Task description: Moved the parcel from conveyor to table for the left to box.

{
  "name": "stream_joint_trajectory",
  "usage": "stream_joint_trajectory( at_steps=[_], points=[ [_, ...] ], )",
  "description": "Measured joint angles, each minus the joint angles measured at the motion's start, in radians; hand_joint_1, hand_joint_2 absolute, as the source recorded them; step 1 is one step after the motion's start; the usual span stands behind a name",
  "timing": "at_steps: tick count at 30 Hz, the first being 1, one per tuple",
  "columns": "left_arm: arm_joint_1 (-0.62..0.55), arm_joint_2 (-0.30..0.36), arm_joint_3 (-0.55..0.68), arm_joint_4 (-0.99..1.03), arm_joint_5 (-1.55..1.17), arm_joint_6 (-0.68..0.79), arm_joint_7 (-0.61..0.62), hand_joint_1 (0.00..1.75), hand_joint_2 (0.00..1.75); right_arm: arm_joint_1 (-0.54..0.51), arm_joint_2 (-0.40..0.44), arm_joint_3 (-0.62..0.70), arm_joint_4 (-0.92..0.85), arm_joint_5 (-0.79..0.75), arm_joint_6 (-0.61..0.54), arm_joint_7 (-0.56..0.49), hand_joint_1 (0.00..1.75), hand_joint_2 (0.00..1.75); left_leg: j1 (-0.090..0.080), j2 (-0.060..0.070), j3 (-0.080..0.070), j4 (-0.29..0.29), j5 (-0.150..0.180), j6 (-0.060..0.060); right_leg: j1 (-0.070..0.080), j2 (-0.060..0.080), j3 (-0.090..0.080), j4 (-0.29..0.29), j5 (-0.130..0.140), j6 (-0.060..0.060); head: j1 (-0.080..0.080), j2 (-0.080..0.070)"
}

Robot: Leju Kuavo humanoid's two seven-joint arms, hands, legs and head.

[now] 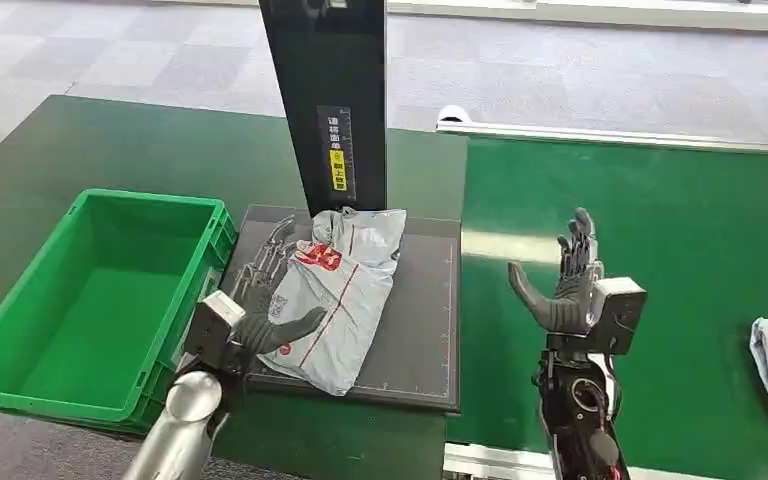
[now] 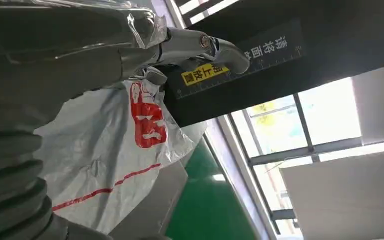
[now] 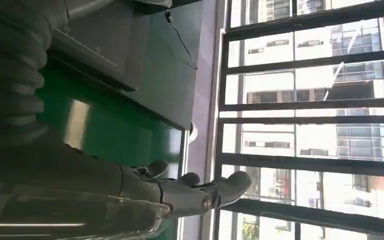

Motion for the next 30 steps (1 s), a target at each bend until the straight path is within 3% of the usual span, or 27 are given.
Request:
stream_joint_trajectory(
  at_steps=[4, 8, 11, 15, 30],
  points=[
    [-0.020, -0.002, -0.036, 0.006, -0.160, 0.083, 0.020, 0.00, 1.75, 0.020, 0.001, -0.023, -0.022, 0.011, 0.007, 0.013, 0.00, 1.75, 0.000, -0.001, 0.000, 0.000, 0.000, 0.000, 0.000, -0.001, 0.000, 0.000, 0.000, 0.000, 0.000, 0.000],
    [-0.067, -0.009, -0.128, 0.056, -0.481, 0.202, 0.143, 0.00, 1.75, 0.055, 0.011, -0.052, -0.046, 0.021, 0.039, 0.021, 0.00, 1.75, -0.001, -0.002, -0.001, 0.000, 0.000, 0.000, -0.001, -0.001, 0.000, 0.000, 0.000, 0.000, 0.000, 0.000],
    [-0.117, -0.016, -0.183, 0.142, -0.659, 0.179, 0.315, 0.00, 1.75, 0.061, 0.023, -0.073, -0.050, 0.051, 0.071, 0.031, 0.00, 1.75, -0.001, -0.001, 0.000, 0.000, 0.000, 0.000, -0.001, -0.001, 0.000, 0.000, 0.000, 0.000, 0.000, 0.000],
    [-0.161, -0.027, -0.228, 0.291, -0.793, 0.101, 0.452, 0.00, 1.75, 0.059, 0.045, -0.095, -0.050, 0.082, 0.095, 0.050, 0.00, 1.75, -0.001, -0.001, 0.000, 0.000, 0.000, 0.000, -0.001, -0.001, 0.001, 0.000, 0.000, 0.000, 0.000, 0.000],
    [-0.220, -0.044, -0.239, 0.440, -0.876, 0.095, 0.484, 0.00, 1.75, 0.082, 0.078, -0.130, -0.056, 0.094, 0.111, 0.063, 0.00, 1.75, -0.001, -0.003, 0.012, -0.001, -0.001, 0.001, -0.001, -0.001, 0.015, 0.000, -0.001, 0.001, 0.000, 0.000]
  ],
)
